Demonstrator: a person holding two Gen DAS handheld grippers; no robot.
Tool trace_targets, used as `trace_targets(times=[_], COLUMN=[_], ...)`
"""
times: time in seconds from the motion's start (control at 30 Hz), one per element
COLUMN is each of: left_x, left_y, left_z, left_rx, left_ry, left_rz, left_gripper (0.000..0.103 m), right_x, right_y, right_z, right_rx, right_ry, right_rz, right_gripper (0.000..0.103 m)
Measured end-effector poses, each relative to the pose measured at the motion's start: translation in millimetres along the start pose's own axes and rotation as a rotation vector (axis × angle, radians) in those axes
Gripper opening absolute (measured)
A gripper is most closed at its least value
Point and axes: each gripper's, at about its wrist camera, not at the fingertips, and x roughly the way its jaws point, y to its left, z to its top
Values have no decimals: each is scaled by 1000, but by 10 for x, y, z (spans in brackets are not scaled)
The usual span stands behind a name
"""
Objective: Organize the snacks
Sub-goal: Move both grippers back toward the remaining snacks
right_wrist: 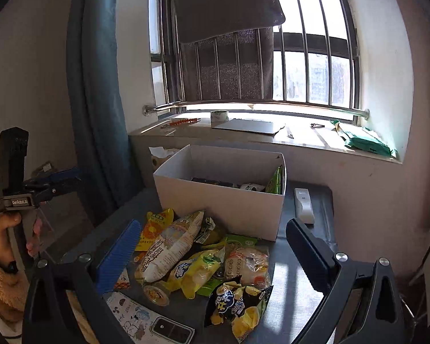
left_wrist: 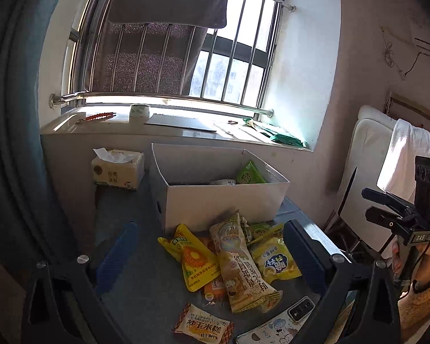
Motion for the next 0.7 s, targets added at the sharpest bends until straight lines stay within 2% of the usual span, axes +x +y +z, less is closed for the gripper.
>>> trace_targets(times=[0.13,0.3,0.4,0.57,0.7], left_x=[-40,5,20,67,95], left_y=[140,174,108,-5,-9], left_z=[-445,-740,-761,-708,-728], left_rx=[-86,-96,-80,-50,-49], left_ry=[53,122,130,132,148], left_rz=[-3,17,8,-2,-14], left_gripper=[103,103,103,103,103], right_x=[-74,27,155,323,516], right_y=[9,-23,-86,-243,-416], right_z=[-500,-976,-1053,-1062,-1069], right_rx=[40,96,121,229,345], right_ry=[55,171,221,242,265], right_rz=[-50,-49,-65,-44,10], right_gripper=[103,103,103,103,103])
